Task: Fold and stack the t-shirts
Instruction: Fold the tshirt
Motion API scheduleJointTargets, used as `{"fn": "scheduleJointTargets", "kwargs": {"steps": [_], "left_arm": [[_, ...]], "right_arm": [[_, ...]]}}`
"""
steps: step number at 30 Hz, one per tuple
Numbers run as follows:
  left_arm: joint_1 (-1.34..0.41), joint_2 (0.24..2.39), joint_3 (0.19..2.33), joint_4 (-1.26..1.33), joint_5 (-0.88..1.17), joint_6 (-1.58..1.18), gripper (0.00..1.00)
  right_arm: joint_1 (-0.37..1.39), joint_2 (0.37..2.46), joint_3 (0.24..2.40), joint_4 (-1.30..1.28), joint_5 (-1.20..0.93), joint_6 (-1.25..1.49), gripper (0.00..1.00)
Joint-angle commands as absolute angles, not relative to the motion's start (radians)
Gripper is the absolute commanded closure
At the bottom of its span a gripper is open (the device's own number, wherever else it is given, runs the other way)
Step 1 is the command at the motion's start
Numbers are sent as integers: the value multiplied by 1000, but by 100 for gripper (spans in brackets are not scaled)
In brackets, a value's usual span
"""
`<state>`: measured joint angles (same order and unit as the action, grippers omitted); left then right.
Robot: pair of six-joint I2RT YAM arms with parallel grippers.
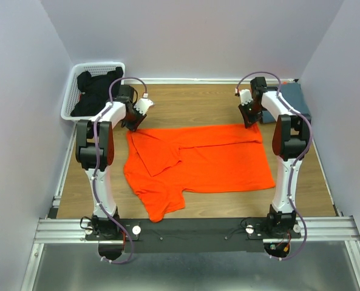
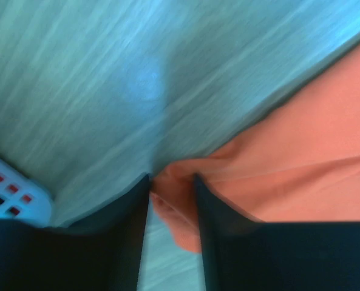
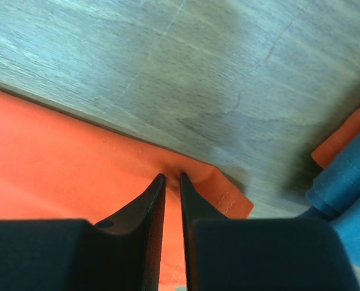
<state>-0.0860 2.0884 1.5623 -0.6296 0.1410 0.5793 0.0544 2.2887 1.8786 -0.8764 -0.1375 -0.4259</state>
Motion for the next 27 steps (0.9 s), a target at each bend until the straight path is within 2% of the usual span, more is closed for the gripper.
{"fn": "scheduleJointTargets", "kwargs": {"steps": [1, 3, 4, 13, 14, 15, 16, 18, 23, 27], "left_arm": [[-61, 2109, 1528, -646, 97, 603, 72], [-55, 2108, 1528, -647, 92, 607, 85], [-46, 2100, 1529, -637, 83, 606, 100], [-41, 2150, 1669, -630, 86, 565, 100], [-41, 2155, 1696, -635, 100, 560, 93], [-41, 2161, 1709, -637, 100, 555, 92], [-41, 2166, 1732, -641, 115, 549, 78], [-41, 2161, 1747, -646, 142, 540, 68], [-43, 2079, 1764, -664, 201, 523, 64], [-54, 1996, 1721, -681, 241, 526, 63]], "right_arm": [[54, 2329, 1809, -847, -43, -436, 78], [54, 2330, 1812, -839, -31, -431, 78], [54, 2332, 1815, -833, -28, -425, 78], [55, 2385, 1937, -796, -6, -381, 78], [57, 2407, 1959, -796, -6, -376, 78], [58, 2414, 1980, -796, -6, -373, 78], [60, 2422, 2021, -795, -6, -364, 78], [64, 2428, 2052, -796, -11, -356, 74], [80, 2333, 2051, -801, -90, -321, 57], [81, 2205, 1962, -804, -129, -324, 52]]}}
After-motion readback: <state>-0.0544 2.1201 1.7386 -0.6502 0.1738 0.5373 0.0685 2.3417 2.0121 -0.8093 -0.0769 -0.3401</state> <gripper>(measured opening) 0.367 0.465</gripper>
